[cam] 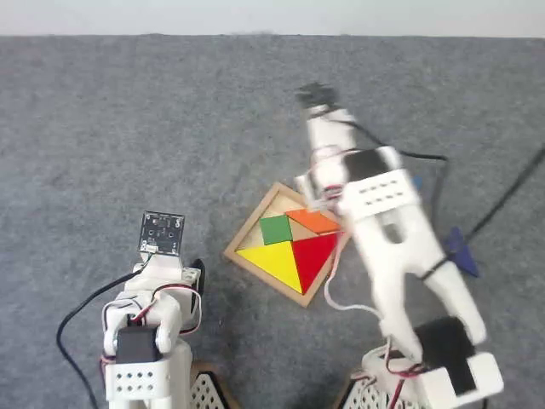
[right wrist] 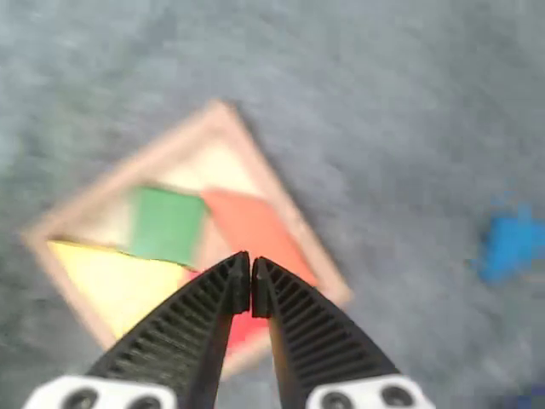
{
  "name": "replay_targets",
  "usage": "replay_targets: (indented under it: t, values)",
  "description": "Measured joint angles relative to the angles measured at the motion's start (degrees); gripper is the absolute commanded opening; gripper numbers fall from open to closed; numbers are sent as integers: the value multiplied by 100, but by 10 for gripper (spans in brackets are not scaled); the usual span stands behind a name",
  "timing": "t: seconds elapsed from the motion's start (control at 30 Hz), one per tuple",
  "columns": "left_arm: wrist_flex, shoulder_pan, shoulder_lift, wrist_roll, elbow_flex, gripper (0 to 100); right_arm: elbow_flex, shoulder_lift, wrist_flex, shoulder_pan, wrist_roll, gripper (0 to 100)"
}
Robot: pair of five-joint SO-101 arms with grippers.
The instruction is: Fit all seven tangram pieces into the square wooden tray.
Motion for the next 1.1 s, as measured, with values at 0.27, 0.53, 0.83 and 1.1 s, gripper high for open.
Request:
replay_targets:
  t: [0.27, 0.53, 0.83, 1.1]
  values:
    - [0, 0, 0, 0, 0, 153, 0, 35, 633, 1556, 712, 6]
    - [0, 0, 0, 0, 0, 153, 0, 501, 651, 2101, 879, 6]
    - [0, -9, 0, 0, 0, 153, 800, 246, 18, 2567, 1240, 6]
    - [0, 0, 0, 0, 0, 153, 1116, 237, -193, 3103, 1459, 6]
